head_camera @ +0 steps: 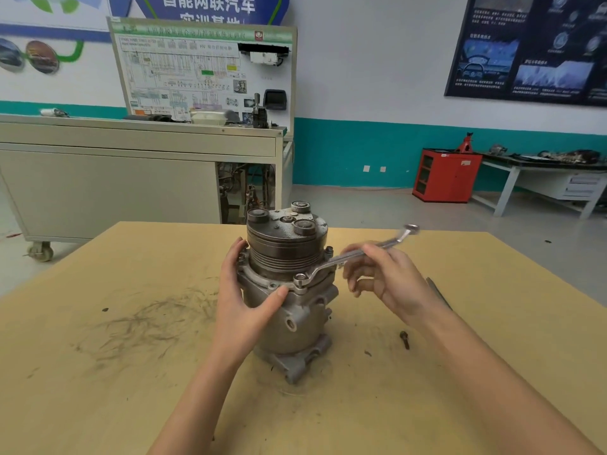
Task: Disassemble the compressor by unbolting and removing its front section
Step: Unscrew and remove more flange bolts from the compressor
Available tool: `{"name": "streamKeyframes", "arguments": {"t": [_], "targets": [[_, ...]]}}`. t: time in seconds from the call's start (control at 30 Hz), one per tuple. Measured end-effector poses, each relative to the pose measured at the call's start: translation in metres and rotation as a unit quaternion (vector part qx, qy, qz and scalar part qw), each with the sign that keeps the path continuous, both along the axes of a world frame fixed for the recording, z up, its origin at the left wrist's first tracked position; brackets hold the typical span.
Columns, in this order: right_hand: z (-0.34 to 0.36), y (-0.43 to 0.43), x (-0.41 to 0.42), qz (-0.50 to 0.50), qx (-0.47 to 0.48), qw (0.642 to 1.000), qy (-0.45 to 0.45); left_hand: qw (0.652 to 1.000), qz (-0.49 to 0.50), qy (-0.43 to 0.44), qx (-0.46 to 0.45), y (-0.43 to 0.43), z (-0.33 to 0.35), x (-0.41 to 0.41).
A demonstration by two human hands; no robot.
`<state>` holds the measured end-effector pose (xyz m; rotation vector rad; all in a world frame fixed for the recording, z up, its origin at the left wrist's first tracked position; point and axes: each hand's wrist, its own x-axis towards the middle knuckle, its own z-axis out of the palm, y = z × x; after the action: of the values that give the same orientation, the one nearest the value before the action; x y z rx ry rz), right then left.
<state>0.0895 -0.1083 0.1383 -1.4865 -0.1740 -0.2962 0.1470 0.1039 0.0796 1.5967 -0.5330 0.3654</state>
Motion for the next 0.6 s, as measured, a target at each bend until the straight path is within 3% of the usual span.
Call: {"name": "streamKeyframes", "arguments": {"t": [0.1, 0.23, 0.3, 0.4, 0.47, 0.6], "targets": [[0.006, -0.008, 0.019, 0.095, 0.081, 0.986, 0.106, 1.0, 0.003, 0.005, -0.001, 0.0, 0.0, 0.001], [0.01, -0.005, 0.024, 0.121, 0.151, 0.978, 0.073, 1.0, 0.002, 0.007, 0.001, 0.001, -0.001, 0.002], [0.016, 0.0, 0.016, 0.062, 0.132, 0.989, 0.014, 1.0, 0.006, 0.008, 0.006, 0.001, -0.001, 0.002], [0.03, 0.012, -0.004, -0.111, -0.032, 0.985, -0.131, 1.0, 0.007, 0.007, 0.004, 0.001, -0.002, 0.002], [0.041, 0.022, -0.017, -0.196, -0.187, 0.929, -0.254, 1.0, 0.007, 0.007, 0.005, 0.001, -0.002, 0.003], [0.049, 0.056, -0.035, -0.254, -0.438, 0.741, -0.44, 1.0, 0.008, 0.003, 0.006, 0.001, -0.001, 0.002]]}}
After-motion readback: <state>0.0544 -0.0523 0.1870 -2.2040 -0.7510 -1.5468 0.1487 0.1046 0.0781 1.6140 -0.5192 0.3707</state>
